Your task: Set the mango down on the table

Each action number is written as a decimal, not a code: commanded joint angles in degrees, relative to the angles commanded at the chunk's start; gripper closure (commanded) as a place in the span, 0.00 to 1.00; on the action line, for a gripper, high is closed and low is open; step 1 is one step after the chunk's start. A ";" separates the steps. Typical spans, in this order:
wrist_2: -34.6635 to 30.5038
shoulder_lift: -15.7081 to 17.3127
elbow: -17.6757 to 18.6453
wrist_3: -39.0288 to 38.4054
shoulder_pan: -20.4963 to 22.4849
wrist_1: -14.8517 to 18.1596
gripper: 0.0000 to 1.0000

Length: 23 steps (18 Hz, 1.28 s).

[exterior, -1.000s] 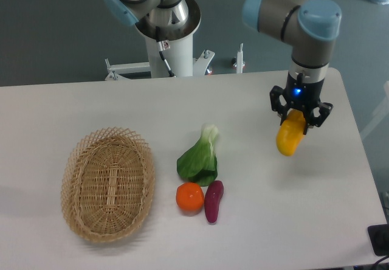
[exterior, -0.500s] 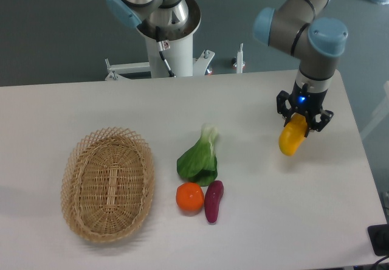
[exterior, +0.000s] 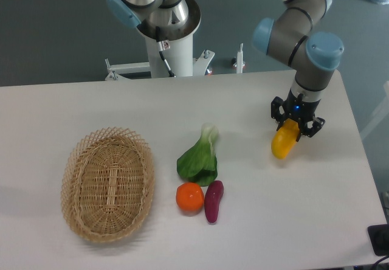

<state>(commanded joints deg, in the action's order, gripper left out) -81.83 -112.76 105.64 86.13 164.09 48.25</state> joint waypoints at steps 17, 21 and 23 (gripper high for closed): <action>0.09 2.90 -2.90 -0.26 -0.26 -0.18 0.00; 0.09 3.95 -4.48 -0.26 -0.26 -0.09 0.00; 0.09 4.65 -5.27 -0.35 -0.26 0.00 0.00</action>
<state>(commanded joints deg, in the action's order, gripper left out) -81.74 -108.11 100.38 85.78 163.83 48.25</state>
